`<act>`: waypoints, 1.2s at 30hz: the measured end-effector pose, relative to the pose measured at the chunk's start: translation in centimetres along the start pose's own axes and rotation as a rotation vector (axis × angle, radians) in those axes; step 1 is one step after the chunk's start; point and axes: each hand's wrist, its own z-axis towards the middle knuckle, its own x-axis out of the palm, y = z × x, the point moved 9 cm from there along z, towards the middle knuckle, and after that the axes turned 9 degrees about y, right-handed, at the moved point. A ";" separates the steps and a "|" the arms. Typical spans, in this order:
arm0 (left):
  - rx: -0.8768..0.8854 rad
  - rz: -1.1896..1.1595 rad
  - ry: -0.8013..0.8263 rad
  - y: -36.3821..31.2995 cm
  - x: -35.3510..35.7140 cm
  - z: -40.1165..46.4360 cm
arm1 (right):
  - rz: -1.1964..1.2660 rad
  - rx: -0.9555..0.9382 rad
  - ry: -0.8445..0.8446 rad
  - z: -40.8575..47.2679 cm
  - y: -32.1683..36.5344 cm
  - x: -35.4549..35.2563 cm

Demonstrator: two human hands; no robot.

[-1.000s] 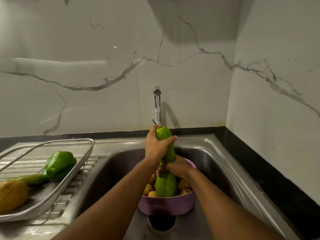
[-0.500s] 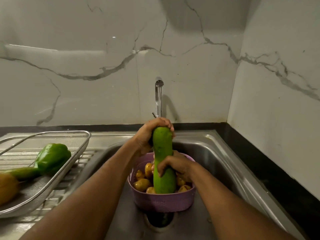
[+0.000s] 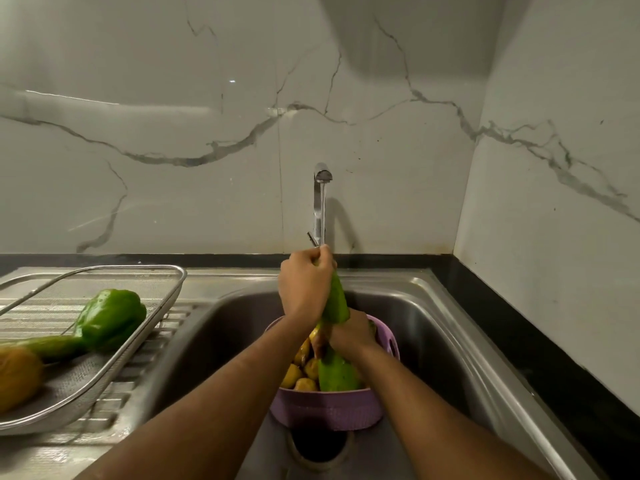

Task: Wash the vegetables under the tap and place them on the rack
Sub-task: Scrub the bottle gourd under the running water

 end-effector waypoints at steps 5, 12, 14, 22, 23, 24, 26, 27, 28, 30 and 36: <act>0.133 0.092 0.340 -1.4 1.9 1.5 | 0.074 0.029 0.126 -1.1 -0.1 -0.4; -0.119 -0.776 0.733 -0.1 3.5 0.0 | 0.124 0.001 0.340 -0.7 0.0 1.0; -0.142 -0.833 0.556 0.2 3.1 0.2 | 0.179 0.016 0.263 -0.5 0.1 0.5; 0.067 -0.476 0.030 -1.3 2.0 0.0 | 0.359 -0.074 -0.161 -0.3 0.9 -1.2; 0.106 -0.368 0.076 -1.3 2.5 0.0 | 0.340 -0.053 -0.191 -0.4 0.7 -1.5; 0.130 -0.244 0.136 -1.2 3.1 -0.2 | 0.322 -0.023 -0.200 0.0 0.3 -1.7; 0.152 -0.033 0.204 -0.7 3.9 -0.5 | 0.288 0.059 -0.144 0.1 -0.5 -1.7; 0.142 -0.009 0.193 -0.6 3.5 -0.2 | 0.265 0.071 -0.097 -0.3 -0.5 -1.8; 0.131 -0.006 0.187 -0.6 3.1 0.1 | 0.229 0.063 -0.050 -0.5 -0.3 -1.8; 0.087 0.025 0.241 -0.4 2.6 1.0 | 0.140 0.056 0.056 -1.1 -0.2 -1.9; -0.144 -0.337 0.546 1.6 2.9 1.4 | 0.078 0.081 0.262 -0.6 -0.4 -0.2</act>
